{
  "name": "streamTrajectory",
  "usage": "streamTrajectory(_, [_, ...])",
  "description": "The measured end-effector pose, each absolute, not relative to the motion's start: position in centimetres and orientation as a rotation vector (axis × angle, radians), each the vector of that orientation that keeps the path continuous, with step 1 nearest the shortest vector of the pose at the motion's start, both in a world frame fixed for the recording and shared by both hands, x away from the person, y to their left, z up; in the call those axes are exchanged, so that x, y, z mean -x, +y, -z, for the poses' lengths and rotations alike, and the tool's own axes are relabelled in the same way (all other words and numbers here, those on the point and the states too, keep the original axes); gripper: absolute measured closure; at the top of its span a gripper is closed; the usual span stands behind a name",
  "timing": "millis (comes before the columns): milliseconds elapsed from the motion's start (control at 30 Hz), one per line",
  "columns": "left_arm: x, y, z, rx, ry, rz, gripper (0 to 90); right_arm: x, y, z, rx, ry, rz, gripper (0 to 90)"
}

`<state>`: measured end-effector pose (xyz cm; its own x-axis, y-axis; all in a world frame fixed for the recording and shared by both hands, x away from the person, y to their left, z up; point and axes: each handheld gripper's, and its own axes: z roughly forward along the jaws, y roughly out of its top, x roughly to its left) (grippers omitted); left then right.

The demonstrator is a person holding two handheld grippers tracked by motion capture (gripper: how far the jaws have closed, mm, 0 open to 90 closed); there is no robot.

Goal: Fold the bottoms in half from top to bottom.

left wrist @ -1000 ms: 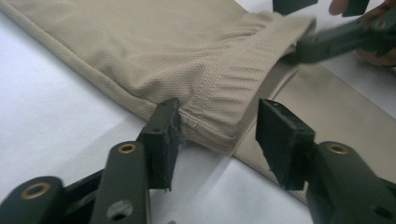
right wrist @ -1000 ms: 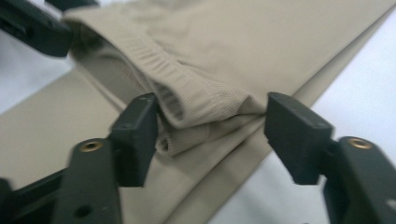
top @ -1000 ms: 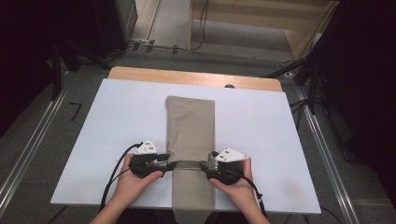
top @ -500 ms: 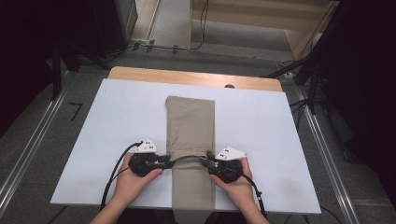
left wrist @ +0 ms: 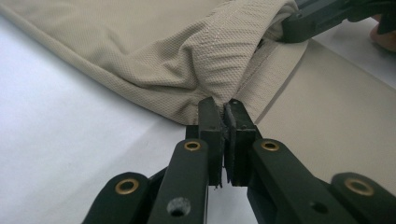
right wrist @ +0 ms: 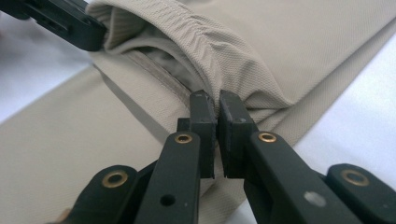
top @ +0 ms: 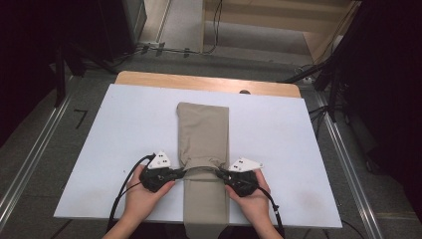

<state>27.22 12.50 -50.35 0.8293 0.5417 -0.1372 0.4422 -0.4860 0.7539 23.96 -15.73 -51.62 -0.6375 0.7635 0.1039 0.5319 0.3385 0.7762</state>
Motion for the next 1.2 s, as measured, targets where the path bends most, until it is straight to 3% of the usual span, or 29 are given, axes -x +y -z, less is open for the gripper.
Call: streamTrajectory(1200, [-17.1,13.8,48.3,-2.178,0.534,0.063,88.2,-13.1,-17.1,50.3,-1.085,2.391,-1.314,84.0])
